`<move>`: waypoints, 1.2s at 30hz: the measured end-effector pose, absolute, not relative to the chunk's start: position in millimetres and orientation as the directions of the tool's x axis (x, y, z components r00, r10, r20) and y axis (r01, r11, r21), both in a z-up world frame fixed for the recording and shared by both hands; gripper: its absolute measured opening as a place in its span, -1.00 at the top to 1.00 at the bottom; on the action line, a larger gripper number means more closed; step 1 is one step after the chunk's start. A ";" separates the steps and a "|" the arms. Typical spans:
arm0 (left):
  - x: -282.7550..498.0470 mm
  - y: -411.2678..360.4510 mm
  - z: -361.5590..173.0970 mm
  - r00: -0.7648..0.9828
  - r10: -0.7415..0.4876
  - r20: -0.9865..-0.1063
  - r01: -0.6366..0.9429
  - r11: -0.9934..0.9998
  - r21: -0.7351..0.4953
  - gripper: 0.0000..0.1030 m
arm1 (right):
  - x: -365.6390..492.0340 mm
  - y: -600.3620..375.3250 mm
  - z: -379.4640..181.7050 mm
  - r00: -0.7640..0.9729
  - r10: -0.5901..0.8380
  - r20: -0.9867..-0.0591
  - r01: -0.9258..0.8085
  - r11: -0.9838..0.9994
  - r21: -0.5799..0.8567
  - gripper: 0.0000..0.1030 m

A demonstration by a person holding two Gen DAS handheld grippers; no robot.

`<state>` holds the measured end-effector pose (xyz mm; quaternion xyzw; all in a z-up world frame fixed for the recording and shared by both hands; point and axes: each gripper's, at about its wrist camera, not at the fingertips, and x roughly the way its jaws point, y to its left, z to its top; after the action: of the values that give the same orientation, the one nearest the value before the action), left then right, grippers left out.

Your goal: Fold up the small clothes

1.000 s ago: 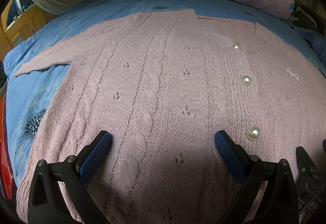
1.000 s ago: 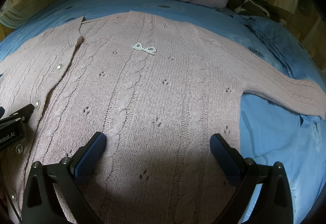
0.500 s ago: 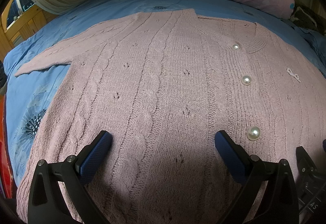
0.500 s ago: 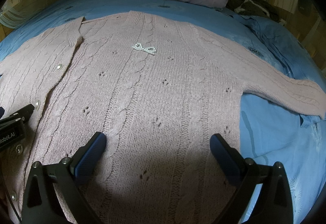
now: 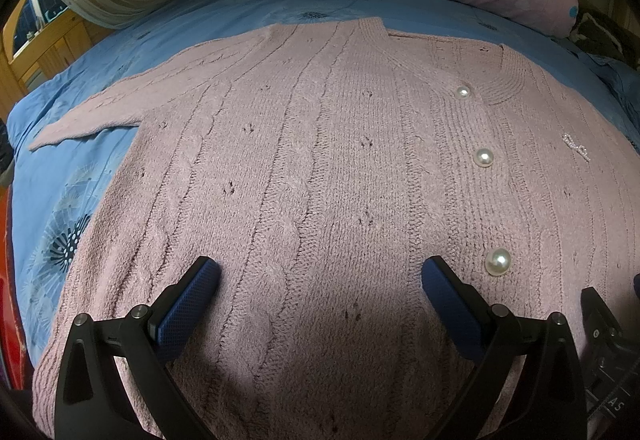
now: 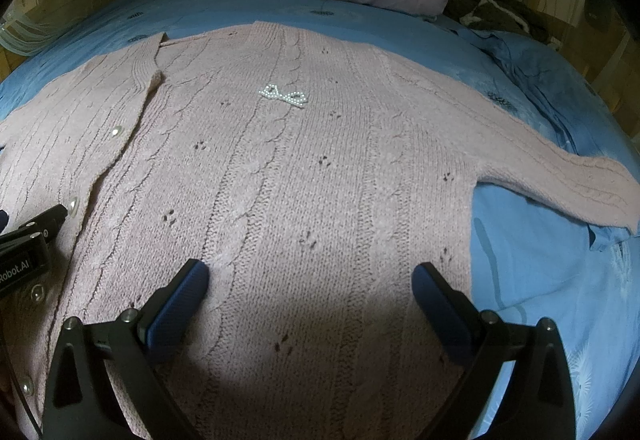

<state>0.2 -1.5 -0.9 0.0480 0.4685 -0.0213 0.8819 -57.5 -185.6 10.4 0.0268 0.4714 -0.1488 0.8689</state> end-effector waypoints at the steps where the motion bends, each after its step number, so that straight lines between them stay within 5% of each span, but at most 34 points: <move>1: 0.3 -1.7 -1.0 0.560 0.007 -0.828 0.082 0.994 0.065 -0.69 | -57.2 -185.1 10.4 0.511 -0.234 -0.827 0.284 0.954 -0.094 -0.99; 11: 0.3 -0.3 -0.4 0.559 0.004 -0.829 0.082 0.995 0.060 -0.69 | -57.0 -184.9 10.3 0.511 -0.234 -0.827 0.284 0.954 -0.094 -0.99; 20: 31.4 48.6 55.4 0.548 -0.132 -0.826 0.054 0.991 -0.123 -0.57 | -54.6 -186.3 10.9 0.506 -0.242 -0.828 0.299 0.949 -0.095 -1.00; 26: 102.4 185.8 98.7 0.566 -0.213 -0.797 -0.160 0.919 -0.359 -0.57 | -48.7 -167.0 20.9 0.519 -0.326 -0.790 0.301 0.935 -0.188 -0.97; 29: 142.5 284.2 98.4 0.569 -0.291 -0.769 -0.211 0.852 -0.478 -0.57 | -40.6 -151.7 36.3 0.585 -0.218 -0.781 0.250 0.965 -0.083 -0.95; 36: 169.7 515.1 73.2 0.569 0.005 -0.822 -0.502 0.794 -0.343 -0.51 | 2.4 -91.8 47.1 0.656 -0.122 -0.745 0.074 0.993 -0.097 -0.95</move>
<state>169.7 515.1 73.2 -0.2831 0.4387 0.1510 0.8394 2.4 -91.8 47.1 -0.0291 0.4114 -0.0538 0.9094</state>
